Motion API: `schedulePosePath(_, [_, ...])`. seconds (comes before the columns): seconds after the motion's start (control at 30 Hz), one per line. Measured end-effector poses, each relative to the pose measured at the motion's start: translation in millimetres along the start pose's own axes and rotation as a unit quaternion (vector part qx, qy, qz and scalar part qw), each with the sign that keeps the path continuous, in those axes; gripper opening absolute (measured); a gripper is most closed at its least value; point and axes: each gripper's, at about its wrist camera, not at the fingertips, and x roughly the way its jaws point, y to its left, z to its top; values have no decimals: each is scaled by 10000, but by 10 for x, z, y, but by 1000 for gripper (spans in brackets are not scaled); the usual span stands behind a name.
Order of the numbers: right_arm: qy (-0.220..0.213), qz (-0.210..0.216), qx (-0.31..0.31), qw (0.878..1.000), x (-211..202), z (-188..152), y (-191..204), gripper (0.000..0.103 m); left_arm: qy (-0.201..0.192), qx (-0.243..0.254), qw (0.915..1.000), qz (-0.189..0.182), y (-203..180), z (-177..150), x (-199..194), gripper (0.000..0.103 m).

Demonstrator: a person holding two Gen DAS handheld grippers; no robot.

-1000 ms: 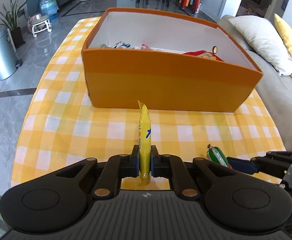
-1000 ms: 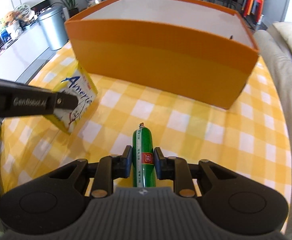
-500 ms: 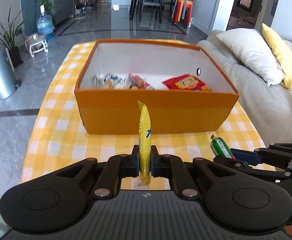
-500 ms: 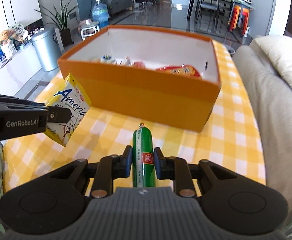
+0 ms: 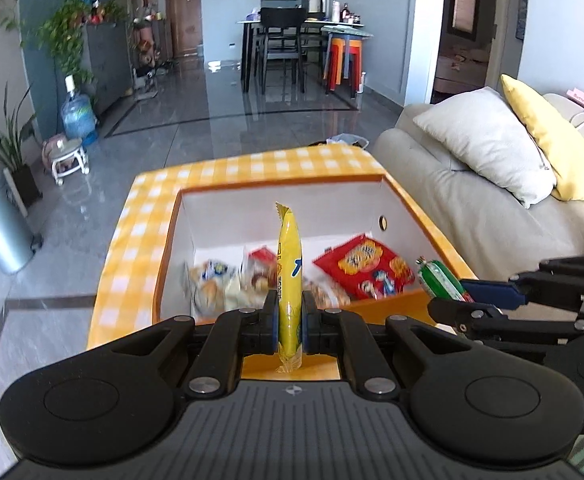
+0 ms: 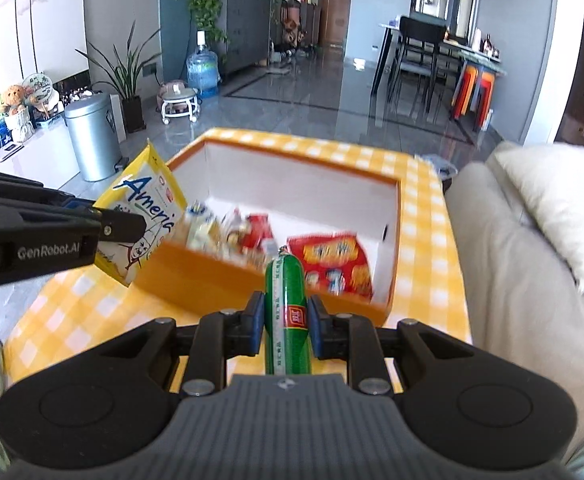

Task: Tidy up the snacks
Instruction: 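Carry the yellow pack and green stick over the orange box and lower them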

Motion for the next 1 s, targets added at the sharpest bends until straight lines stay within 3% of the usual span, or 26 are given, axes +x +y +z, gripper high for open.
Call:
schedulePosePath(0.4, [-51,-53,-331,9994,295,561,-76,19,24,414,9991,63,38,435,260,10])
schedulePosePath(0.7, [231,-102,-562,9981,745,821,-99,19,393,611,9974,-19,80,606,677,10])
schedulePosePath(1.0, [912,471,57,9947,1309,957,-467,19,852,304,9956,-262,264,721,1145,10])
